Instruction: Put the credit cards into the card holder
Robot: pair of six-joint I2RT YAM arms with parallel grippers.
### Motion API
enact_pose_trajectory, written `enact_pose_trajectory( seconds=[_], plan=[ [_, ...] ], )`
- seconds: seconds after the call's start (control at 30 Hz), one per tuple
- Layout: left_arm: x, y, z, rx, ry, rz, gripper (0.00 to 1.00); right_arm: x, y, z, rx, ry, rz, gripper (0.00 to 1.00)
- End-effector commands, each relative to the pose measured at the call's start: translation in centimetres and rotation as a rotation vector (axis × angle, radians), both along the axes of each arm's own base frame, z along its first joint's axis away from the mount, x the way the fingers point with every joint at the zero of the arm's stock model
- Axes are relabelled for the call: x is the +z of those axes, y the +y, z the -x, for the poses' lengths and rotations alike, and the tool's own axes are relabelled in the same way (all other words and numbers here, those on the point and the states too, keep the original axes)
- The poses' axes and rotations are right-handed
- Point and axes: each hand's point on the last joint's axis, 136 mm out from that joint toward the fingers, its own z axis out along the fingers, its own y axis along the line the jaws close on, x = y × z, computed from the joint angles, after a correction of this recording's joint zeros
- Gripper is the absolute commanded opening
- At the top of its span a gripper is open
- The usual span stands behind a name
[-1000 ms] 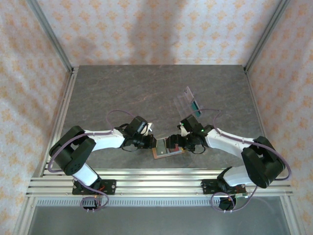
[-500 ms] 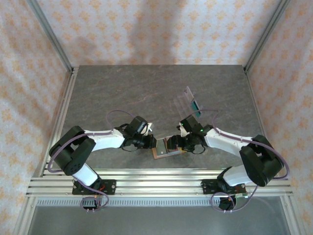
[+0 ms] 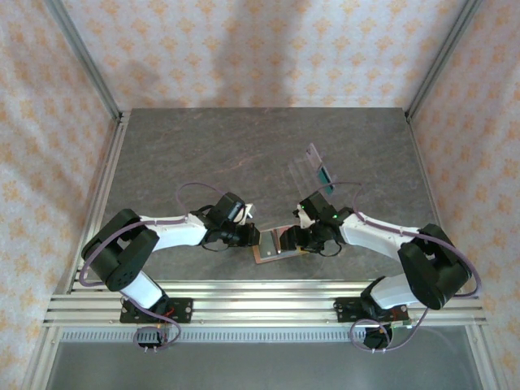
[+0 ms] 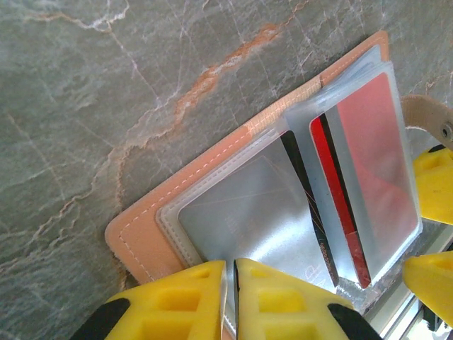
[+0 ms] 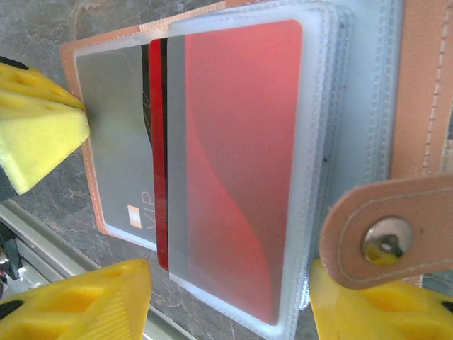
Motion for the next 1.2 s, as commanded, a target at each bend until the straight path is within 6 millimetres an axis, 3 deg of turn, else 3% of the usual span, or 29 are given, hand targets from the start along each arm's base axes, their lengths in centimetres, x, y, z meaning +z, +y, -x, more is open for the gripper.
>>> enact_pose_trajectory(
  seconds=[0.0,0.3,0.63,0.9,1.17],
  plan=[
    [-0.7,0.7,0.5,-0.013,0.024,-0.037,0.15,1.1,-0.3,-0.5,0.011,-0.042,0.008,0.6],
    [-0.7,0.7,0.5,-0.012,0.024,-0.036,0.15,1.8,0.0,-0.4,0.041,-0.054,-0.01,0.44],
    [-0.5,0.7,0.5,-0.014,0.018,-0.034,0.15,2.7,0.3,-0.7,0.049,-0.084,-0.031,0.48],
    [-0.4,0.7,0.5,-0.016,0.019,-0.032,0.16,3.4,0.9,-1.0,0.067,-0.105,-0.06,0.36],
    [0.0,0.5,0.4,-0.016,0.016,-0.025,0.17,3.9,1.7,-1.2,0.084,-0.119,-0.111,0.33]
  ],
)
